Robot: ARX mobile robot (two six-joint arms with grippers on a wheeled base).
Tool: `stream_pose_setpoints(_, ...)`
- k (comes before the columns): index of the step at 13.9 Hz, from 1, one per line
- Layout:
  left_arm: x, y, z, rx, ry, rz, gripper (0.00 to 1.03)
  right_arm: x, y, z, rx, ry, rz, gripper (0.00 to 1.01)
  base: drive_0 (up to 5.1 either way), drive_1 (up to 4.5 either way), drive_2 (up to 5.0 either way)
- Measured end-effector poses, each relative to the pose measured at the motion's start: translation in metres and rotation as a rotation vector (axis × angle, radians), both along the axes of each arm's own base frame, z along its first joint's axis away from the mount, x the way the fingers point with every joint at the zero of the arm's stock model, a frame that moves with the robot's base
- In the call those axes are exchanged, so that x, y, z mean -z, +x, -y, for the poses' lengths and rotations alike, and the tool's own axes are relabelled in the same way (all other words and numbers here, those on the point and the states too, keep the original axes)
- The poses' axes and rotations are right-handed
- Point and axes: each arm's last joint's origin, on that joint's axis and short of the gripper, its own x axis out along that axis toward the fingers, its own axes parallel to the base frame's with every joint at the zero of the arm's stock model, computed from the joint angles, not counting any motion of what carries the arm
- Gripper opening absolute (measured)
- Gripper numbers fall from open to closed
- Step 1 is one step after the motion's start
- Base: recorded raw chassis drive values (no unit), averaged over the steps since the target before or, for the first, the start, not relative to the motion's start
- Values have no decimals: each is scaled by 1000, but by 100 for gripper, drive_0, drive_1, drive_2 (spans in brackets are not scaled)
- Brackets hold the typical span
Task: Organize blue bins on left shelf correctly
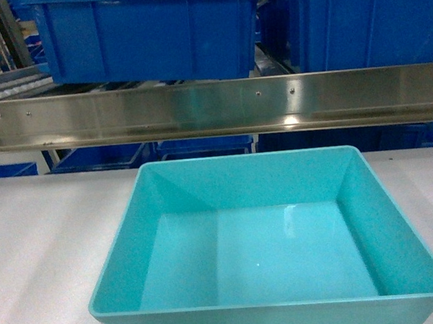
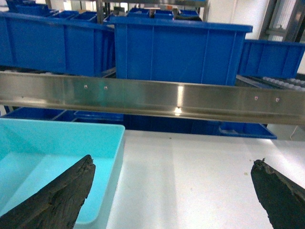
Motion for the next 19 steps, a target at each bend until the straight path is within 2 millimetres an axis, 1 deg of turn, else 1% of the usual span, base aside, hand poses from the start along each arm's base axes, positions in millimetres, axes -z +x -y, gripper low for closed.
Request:
stream_pose_setpoints(1, -11, 13, 1, 34, -11, -9, 98, -4, 10, -4, -21, 5, -8, 98, 0, 0, 0)
stream_pose_setpoints(2, -22, 35, 3, 67, -11, -65, 98, -5, 26, -7, -26, 13, -75, 98, 0, 0, 0)
stream_pose_setpoints(3, -28, 53, 5, 67, -9, -137, 98, -13, 41, -10, -14, 11, -104, 98, 0, 0, 0)
stream_pose_setpoints(4, -27, 73, 8, 59, -4, -206, 98, -22, 61, -17, -35, 6, -150, 98, 0, 0, 0)
stream_pose_setpoints(5, -22, 92, 10, 47, -4, -285, 98, -24, 78, -21, -35, 0, -186, 98, 0, 0, 0)
stream_pose_setpoints(6, -15, 108, 13, 40, -9, -351, 98, -22, 98, -24, -23, -2, -258, 98, 0, 0, 0)
stream_pose_setpoints(9, 7, 138, 30, 56, -17, -481, 98, -13, 141, -34, -23, -16, -401, 98, 0, 0, 0)
stream_pose_setpoints(10, 14, 154, 35, 73, -48, -555, 98, -8, 160, -37, -18, -19, -438, 98, 0, 0, 0)
stream_pose_setpoints(11, 19, 162, 37, 108, -107, -612, 98, -5, 165, -36, -15, -17, -454, 98, 0, 0, 0)
stream_pose_setpoints(12, 22, 162, 37, 105, -137, -634, 98, -5, 164, -36, -18, -16, -454, 98, 0, 0, 0)
stream_pose_setpoints(13, 21, 162, 38, 103, -154, -628, 98, -6, 164, -36, -18, -15, -450, 98, 0, 0, 0)
stream_pose_setpoints(19, 20, 162, 38, 99, -172, -624, 98, -6, 165, -36, -21, -12, -451, 98, 0, 0, 0)
